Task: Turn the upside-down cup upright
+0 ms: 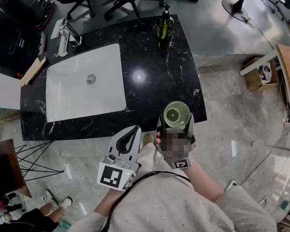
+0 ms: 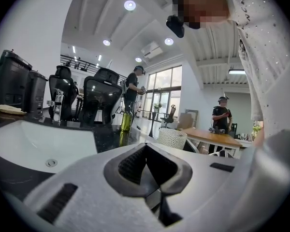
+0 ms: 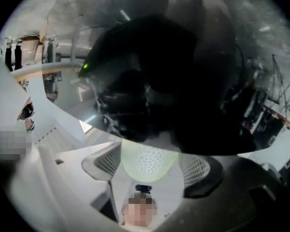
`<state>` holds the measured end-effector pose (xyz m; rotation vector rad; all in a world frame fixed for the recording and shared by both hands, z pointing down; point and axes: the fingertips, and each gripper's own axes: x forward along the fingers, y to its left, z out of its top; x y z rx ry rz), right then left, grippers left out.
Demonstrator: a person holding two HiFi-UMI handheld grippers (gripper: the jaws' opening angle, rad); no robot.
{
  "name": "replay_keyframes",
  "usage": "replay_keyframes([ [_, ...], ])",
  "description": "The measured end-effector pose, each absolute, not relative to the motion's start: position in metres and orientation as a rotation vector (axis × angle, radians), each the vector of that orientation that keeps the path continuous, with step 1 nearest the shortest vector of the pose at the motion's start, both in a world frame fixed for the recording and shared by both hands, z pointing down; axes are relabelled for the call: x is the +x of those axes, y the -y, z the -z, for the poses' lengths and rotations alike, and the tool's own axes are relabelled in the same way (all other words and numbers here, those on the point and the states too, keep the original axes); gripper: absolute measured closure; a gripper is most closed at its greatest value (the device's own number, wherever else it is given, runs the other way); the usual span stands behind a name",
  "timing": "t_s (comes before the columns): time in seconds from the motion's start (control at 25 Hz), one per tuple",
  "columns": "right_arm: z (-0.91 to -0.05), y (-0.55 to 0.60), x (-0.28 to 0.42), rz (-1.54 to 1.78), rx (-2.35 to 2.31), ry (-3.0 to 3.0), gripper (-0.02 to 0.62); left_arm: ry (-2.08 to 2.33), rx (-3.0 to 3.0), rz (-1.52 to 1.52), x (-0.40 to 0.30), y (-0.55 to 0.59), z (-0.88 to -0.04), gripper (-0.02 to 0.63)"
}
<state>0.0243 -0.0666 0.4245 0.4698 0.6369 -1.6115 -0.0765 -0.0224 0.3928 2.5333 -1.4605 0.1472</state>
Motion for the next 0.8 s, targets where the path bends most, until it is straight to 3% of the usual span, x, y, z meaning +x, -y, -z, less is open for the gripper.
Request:
replay_keyframes([
  [0.36, -0.418, 0.061, 0.026, 1.572, 0.486, -0.737, 0.199, 1.426, 2.528, -0.143, -0.076, 0.021, -0.398, 0.598],
  [0.8, -0.399, 0.029, 0.024, 1.553, 0.515, -0.941, 0.198, 1.368, 2.56, -0.113, -0.07, 0.019, -0.397, 0.598],
])
